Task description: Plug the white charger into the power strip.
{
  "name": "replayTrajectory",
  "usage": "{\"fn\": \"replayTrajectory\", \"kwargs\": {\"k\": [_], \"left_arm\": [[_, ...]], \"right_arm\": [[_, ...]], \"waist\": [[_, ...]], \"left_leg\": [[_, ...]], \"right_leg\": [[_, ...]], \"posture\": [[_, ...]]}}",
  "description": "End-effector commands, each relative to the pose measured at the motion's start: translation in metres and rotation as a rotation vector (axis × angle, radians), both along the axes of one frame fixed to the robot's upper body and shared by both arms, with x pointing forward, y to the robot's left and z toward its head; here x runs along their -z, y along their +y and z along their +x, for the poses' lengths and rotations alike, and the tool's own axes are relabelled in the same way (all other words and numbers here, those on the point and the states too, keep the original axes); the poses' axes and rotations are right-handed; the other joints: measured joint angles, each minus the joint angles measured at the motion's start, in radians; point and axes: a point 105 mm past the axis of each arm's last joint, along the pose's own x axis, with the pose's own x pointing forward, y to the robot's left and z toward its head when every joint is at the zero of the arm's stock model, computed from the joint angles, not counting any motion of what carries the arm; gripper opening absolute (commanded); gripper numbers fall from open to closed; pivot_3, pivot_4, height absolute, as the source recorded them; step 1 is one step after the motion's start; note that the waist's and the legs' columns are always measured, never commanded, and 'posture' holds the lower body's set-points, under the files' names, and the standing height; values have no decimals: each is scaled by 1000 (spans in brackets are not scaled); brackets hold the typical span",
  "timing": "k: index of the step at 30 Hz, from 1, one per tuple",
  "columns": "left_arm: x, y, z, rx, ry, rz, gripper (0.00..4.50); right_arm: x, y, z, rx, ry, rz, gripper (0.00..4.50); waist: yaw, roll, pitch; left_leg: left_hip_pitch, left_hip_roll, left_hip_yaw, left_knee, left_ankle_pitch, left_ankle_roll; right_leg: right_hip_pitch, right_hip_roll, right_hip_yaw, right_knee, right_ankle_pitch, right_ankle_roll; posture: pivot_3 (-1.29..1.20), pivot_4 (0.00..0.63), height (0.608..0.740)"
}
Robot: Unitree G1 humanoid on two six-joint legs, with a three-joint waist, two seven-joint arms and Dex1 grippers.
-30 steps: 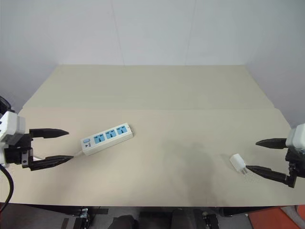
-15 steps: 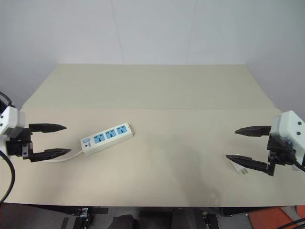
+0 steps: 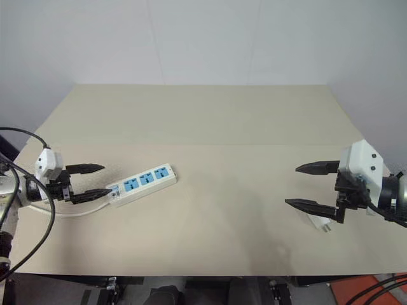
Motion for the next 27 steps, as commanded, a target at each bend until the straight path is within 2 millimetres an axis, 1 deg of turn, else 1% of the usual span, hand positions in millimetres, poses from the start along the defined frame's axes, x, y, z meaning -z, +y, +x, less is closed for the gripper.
{"fn": "replayTrajectory", "kwargs": {"k": [1, 4, 8, 11, 14, 17, 23, 26, 27], "left_arm": [[1, 0, 8, 16, -32, 34, 4493], [7, -6, 13, 36, -18, 29, 4493], [18, -16, 12, 90, 17, 24, 4493], [20, -24, 11, 125, 29, 8, 4493], [25, -23, 12, 121, 38, 32, 4493], [36, -19, 12, 102, 52, 100, 4493], [47, -18, 16, 60, 52, 130, 4493], [47, -22, 18, 61, 34, 105, 3894], [47, -24, 18, 64, 29, 96, 3614]], "right_arm": [[-11, 5, -4, -19, -55, 19, 4470], [-13, 6, -5, -13, -62, 27, 4470], [-14, 6, -7, -8, -67, 33, 4470], [-13, 6, -10, -5, -65, 33, 4470], [-13, 6, -11, -5, -63, 37, 4470], [-14, 6, -11, -4, -65, 43, 4470], [-15, 8, -11, -9, -69, 48, 4470], [-15, 8, -10, -10, -71, 50, 4500], [-15, 8, -9, -10, -71, 51, 4500]], "waist": [[0, 0, 0], [1, 0, 0], [0, 0, 0], [0, 0, 0], [0, 0, 0], [-1, 0, 0], [1, 0, 0], [1, 0, 0], [2, 0, 0]], "left_leg": [[0, 0, 0, 0, 0, 0], [0, 0, 0, 1, 0, 0], [0, 0, 0, 2, 0, 0], [0, 0, 0, 2, 0, 0], [0, 0, -1, 2, 0, 0], [0, 0, -1, 2, 0, 0], [0, 0, -1, 2, 0, 0], [0, 0, -1, 2, 0, 0], [0, 0, -1, 2, 0, 0]], "right_leg": [[0, 0, 0, 0, 0, 0], [1, 0, 0, 0, 0, 1], [1, 0, 0, 0, 1, 1], [1, 0, 0, 0, 1, 1], [1, 0, 0, 1, 1, 1], [1, 0, 0, 1, 1, 1], [1, 0, 0, 0, 1, 1], [1, 0, 0, 0, 1, 2], [1, 0, 0, 0, 1, 2]], "posture": [[0, 150, 740], [0, 150, 740], [0, 150, 740], [0, 150, 740], [0, 150, 740], [0, 150, 740], [0, 150, 740], [0, 150, 740], [0, 150, 740]]}}
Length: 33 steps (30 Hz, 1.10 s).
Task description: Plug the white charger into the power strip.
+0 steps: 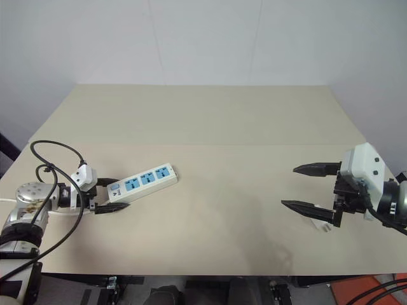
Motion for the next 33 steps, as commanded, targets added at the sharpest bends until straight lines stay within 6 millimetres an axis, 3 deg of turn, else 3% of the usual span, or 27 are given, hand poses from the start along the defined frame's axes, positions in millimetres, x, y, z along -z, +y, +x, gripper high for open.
{"fn": "replayTrajectory", "kwargs": {"k": [1, 7, 14, 19, 22, 27, 33], "left_arm": [[-12, -7, 7, 11, -60, -29, 3300], [-19, -34, 14, 71, -91, -90, 3309], [-28, -92, 25, 238, -105, -143, 3309], [-18, -120, 31, 347, -80, -63, 3309], [-7, -129, 30, 402, -46, 1, 4420], [2, -139, 28, 456, -37, 38, 4470], [-14, -131, 32, 438, -92, -8, 4470]], "right_arm": [[-12, 2, -1, -6, -53, 0, 4500], [-12, 3, 1, -3, -55, 2, 4500], [-11, 7, 5, -15, -63, 6, 4500], [-10, 13, 7, -27, -73, 18, 4500], [-9, 15, 7, -27, -74, 24, 4500], [-6, 17, 5, -17, -74, 37, 4500], [-3, 18, 1, 1, -72, 54, 4500]], "waist": [[2, 0, 0], [9, 0, 0], [14, -1, 0], [14, -1, 1], [12, -1, 1], [12, -1, 1], [12, -1, 1]], "left_leg": [[0, 0, 0, 0, 0, 0], [0, 0, 0, 1, 0, 0], [-1, -1, 0, 2, 0, 0], [-1, -1, 0, 2, 0, 0], [-2, -1, 0, 2, 0, 0], [-2, -1, 0, 2, 0, 0], [-1, -1, 0, 2, 0, 0]], "right_leg": [[0, 0, 0, 0, 0, 0], [0, 0, 0, 0, 0, 1], [0, 0, 0, 0, 1, 1], [1, 0, 0, -1, 1, 1], [1, 0, 0, -1, 1, 1], [1, 0, 0, -1, 1, 1], [1, 0, 0, -1, 1, 1]], "posture": [[0, 150, 740], [0, 150, 740], [0, 150, 740], [0, 150, 740], [0, 150, 740], [0, 150, 740], [0, 150, 740]]}}
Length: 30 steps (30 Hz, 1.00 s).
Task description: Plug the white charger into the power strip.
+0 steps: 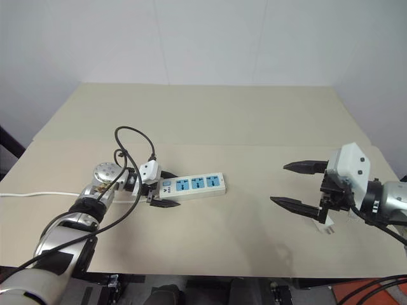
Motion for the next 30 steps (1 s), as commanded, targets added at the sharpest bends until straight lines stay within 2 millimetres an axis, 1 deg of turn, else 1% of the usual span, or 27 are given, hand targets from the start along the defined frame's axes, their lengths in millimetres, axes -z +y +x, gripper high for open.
{"fn": "replayTrajectory", "kwargs": {"k": [1, 3, 5, 9, 12, 14, 17, 23, 25, 30], "left_arm": [[-14, 8, 3, 3, -48, -20, 4470], [-15, 12, 2, 5, -49, -18, 4470], [-20, 16, 1, 4, -59, -40, 4470], [-33, 22, 2, -27, -82, -126, 4470], [-36, 30, 0, -55, -90, -178, 4470], [-33, 36, -2, -77, -77, -204, 4470], [-23, 42, -8, -88, -46, -197, 4470], [-8, 46, -16, -98, 4, -216, 4470], [-4, 47, -17, -107, 10, -220, 4470], [0, 45, -13, -164, 3, -265, 4470]], "right_arm": [[-9, 1, -4, 8, -43, 16, 4500], [-8, 1, -4, 11, -43, 19, 4500], [-7, 2, -5, 12, -43, 21, 4500], [-8, 2, -5, 14, -42, 29, 4500], [-8, 2, -6, 19, -39, 33, 4500], [-8, 3, -7, 18, -36, 38, 4500], [-9, 3, -8, 19, -32, 42, 4500], [-13, 0, -11, 21, -24, 41, 4500], [-14, -1, -13, 23, -21, 35, 4500], [-17, -1, -15, 25, -16, 36, 4500]], "waist": [[0, 0, 0], [-1, 0, 0], [-3, 0, 0], [-5, 0, 0], [-6, 0, 0], [-8, 0, 0], [-10, 0, 0], [-10, 0, 0], [-10, 0, 0], [-10, 0, 0]], "left_leg": [[0, 0, 0, 0, 0, 0], [0, 0, 0, 0, 0, 0], [0, 0, 0, 0, 0, 0], [0, 0, 0, 0, 0, 0], [0, 0, 0, 0, 0, 0], [0, 0, 0, 0, 0, 0], [0, 0, 0, 0, 0, 0], [0, 0, 0, 0, 0, 0], [0, 0, 0, 0, 0, 0], [1, 0, 0, 0, 0, 0]], "right_leg": [[0, 0, 0, 0, 0, 0], [0, 0, 0, 0, 0, 0], [0, 0, 0, 0, 0, 0], [0, 0, 0, 1, 0, 0], [0, 0, 0, 0, 0, 0], [0, 0, 0, 0, 0, 0], [0, 0, 0, 1, 0, 0], [0, 0, 0, 0, 0, 0], [0, 0, 0, 0, 0, 0], [0, 0, 0, 1, 0, 0]], "posture": [[0, 150, 740], [0, 150, 740], [0, 150, 740], [0, 150, 740], [0, 150, 740], [0, 150, 740], [0, 150, 740], [0, 150, 740], [0, 150, 740], [0, 150, 740]]}}
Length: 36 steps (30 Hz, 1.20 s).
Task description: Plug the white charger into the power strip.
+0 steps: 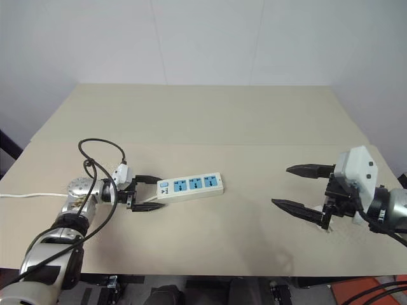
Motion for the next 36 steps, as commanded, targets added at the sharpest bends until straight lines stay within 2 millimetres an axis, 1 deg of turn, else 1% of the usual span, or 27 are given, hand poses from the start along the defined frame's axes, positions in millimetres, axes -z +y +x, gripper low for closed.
{"fn": "replayTrajectory", "kwargs": {"k": [1, 7, 16, 20, 21, 24, 28, 33, 36], "left_arm": [[-3, -1, 4, -36, -36, -40, 4470], [-1, -22, 8, -43, -50, -118, 4470], [10, -29, -2, 41, 9, -75, 4470], [10, -30, 0, 28, -1, -83, 3596], [10, -30, 0, 30, 1, -83, 3258], [9, -31, -1, 37, -4, -80, 3256], [5, -37, -1, 76, -9, -76, 3256], [-7, -55, -3, 177, -34, -85, 3256], [-10, -67, -4, 224, -45, -87, 3256]], "right_arm": [[-11, 3, -5, -13, -39, -17, 4500], [-10, 10, -5, -34, -36, -7, 4500], [-14, 10, -4, -39, -43, -2, 4500], [-14, 10, -3, -39, -46, 0, 4500], [-14, 11, -3, -39, -48, 1, 4500], [-15, 10, -3, -38, -51, 7, 4500], [-15, 11, -2, -37, -53, 14, 4500], [-15, 10, 2, -19, -49, 35, 4500], [-13, 7, 5, -1, -40, 39, 4500]], "waist": [[0, 0, 0], [11, 0, 0], [18, 1, -1], [19, 1, -1], [19, 1, -1], [19, 1, -1], [20, 1, -1], [23, 1, -1], [22, 1, -1]], "left_leg": [[0, 0, 0, 0, 0, 0], [0, 0, 0, 0, 0, 0], [1, 0, 0, 0, 0, 0], [1, 0, 0, 0, 0, 0], [1, 0, 0, 0, 0, 0], [1, 0, 0, 0, 0, 0], [1, 0, 0, 0, 0, 0], [0, -1, 0, 1, 0, 0], [0, -1, 0, 1, 0, 0]], "right_leg": [[0, 0, 0, 0, 0, 0], [1, 0, 0, 0, 0, 0], [1, 0, 0, 0, 0, 0], [2, 0, 0, 0, 0, 0], [2, 0, 0, 0, 0, 0], [2, 0, 0, 0, 0, 0], [2, 0, 0, 0, 0, 0], [2, -1, -1, -1, 0, 0], [1, -1, 0, -1, 0, 1]], "posture": [[0, 150, 740], [0, 150, 740], [0, 150, 740], [0, 150, 740], [0, 150, 740], [0, 150, 740], [0, 150, 740], [0, 150, 740], [0, 150, 740]]}}
